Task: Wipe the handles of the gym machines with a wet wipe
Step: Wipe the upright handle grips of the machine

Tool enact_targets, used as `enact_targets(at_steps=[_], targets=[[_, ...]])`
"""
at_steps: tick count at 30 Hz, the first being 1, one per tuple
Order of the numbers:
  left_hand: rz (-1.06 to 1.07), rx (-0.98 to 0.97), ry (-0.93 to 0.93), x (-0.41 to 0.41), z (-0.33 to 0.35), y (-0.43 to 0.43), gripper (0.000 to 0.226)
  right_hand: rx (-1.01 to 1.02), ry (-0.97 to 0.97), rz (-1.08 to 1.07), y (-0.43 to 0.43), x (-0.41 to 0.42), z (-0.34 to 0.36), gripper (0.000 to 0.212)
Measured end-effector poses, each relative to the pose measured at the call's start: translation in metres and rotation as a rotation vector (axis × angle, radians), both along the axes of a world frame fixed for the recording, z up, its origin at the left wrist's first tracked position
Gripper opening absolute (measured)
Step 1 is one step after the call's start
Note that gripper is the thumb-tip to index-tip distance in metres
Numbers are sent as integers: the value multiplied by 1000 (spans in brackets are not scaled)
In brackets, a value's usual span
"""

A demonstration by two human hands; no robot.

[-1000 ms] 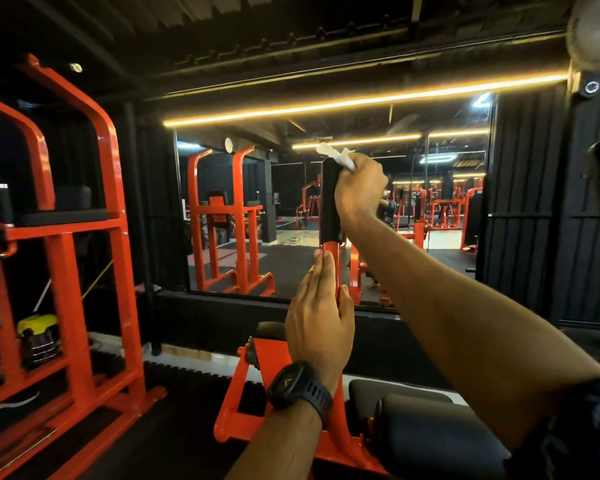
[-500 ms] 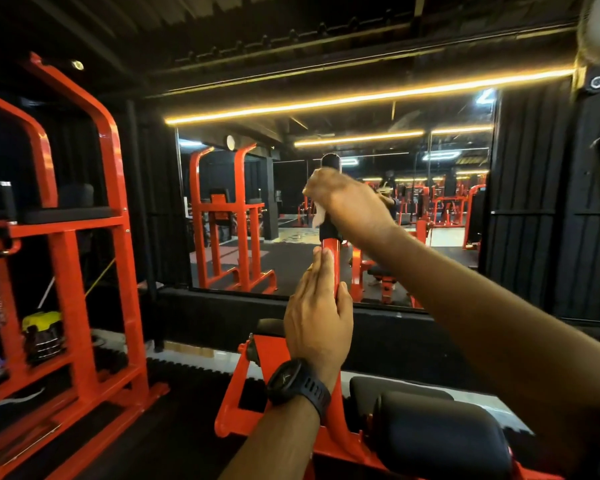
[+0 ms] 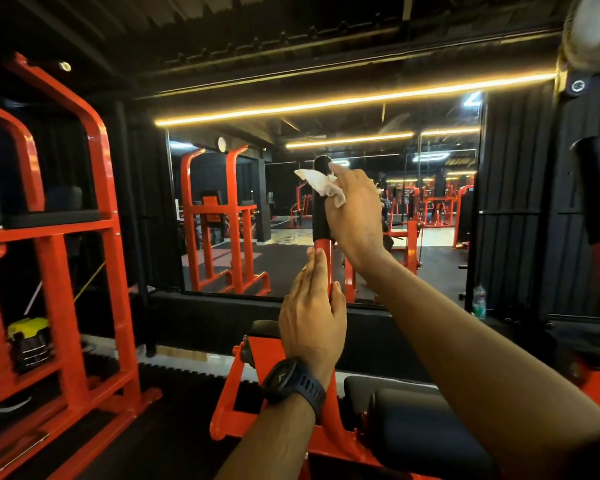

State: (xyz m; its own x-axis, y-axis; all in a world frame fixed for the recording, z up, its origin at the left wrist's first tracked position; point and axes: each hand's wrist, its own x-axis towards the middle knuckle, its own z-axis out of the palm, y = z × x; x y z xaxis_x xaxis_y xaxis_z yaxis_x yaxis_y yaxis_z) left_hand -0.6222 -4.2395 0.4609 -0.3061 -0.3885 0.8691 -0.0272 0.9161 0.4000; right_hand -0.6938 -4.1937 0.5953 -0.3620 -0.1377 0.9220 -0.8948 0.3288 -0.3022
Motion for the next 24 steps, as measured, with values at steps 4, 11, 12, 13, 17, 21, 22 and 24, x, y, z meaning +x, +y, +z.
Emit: enact_targets(at_steps=[4,11,12,13,17,21,22,24], targets=[[-15,4,7,-1,-1,-1,63,-87,-134,103,0,6,-20,33],[-22,12,-21,-1,0,-2,68,-78,-73,144,-8,10,-36,39],[-21,6,-18,0,0,-2,69,-66,-50,128,-7,13,-40,40],[-21,1,-8,0,0,-2,69,-72,-47,129,-5,13,-39,39],[-20,2,12,0,0,-2,64,-148,-226,241,-7,1,-15,33],[-19,-14,12,0,-1,-2,69,-180,-261,276,-5,5,-36,36],[-17,-27,24,-1,-1,-2,69,-181,-266,286,-4,5,-38,36],[-17,-26,31,-2,-1,-2,66,-195,-281,296,-4,-1,-31,34]])
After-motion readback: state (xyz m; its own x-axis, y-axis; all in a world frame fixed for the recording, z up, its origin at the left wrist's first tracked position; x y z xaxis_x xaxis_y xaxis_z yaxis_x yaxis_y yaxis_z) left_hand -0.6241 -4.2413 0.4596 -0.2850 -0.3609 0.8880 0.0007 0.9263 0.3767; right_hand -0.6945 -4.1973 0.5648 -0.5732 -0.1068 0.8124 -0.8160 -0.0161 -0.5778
